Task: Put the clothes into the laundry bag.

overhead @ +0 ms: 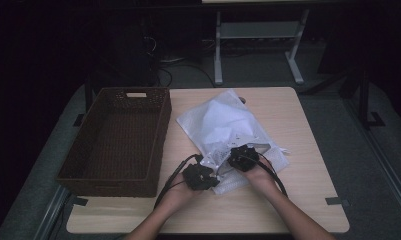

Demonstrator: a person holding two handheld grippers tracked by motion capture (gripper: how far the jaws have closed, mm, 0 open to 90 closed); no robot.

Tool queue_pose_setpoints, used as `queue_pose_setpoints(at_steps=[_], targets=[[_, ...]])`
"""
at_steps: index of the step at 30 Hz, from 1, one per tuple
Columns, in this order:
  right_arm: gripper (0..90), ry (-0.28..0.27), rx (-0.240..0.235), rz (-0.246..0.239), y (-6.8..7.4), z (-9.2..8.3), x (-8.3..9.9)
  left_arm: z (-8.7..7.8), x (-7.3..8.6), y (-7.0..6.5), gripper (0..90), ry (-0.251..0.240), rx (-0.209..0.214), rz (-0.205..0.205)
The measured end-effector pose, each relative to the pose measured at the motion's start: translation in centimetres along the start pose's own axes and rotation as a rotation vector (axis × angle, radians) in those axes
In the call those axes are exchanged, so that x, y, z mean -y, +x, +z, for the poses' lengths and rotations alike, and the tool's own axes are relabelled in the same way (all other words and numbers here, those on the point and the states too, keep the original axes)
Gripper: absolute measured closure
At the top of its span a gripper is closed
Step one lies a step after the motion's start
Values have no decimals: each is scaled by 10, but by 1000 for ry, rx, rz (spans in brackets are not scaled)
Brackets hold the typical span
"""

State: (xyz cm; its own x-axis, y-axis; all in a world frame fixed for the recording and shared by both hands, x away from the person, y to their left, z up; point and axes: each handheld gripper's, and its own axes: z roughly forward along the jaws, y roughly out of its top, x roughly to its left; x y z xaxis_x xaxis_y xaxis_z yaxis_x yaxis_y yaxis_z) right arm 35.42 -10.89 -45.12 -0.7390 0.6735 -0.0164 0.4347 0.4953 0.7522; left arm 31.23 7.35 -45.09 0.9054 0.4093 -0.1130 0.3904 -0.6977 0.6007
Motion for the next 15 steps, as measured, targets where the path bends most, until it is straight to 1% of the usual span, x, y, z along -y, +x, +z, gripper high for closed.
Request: queue_pose_setpoints(at_steps=[4,8,9,11,13,15], targets=[[893,-15,38,6,-6,8,-4,-1,1,1,893,7,4,-1],[895,-27,65,28,-16,15,-5,-1,2,0,893,9,10,-3],[895,-34,70,24,-18,16,-5,-1,2,0,893,8,11,-2],[894,-38,70,29,-20,18,-6,-1,2,0,893,5,10,-2],[893,-38,70,21,-20,17,-6,-2,2,2,893,7,12,-3],[885,-39,57,21,-21,15,-6,-2,2,2,892,2,10,-5]])
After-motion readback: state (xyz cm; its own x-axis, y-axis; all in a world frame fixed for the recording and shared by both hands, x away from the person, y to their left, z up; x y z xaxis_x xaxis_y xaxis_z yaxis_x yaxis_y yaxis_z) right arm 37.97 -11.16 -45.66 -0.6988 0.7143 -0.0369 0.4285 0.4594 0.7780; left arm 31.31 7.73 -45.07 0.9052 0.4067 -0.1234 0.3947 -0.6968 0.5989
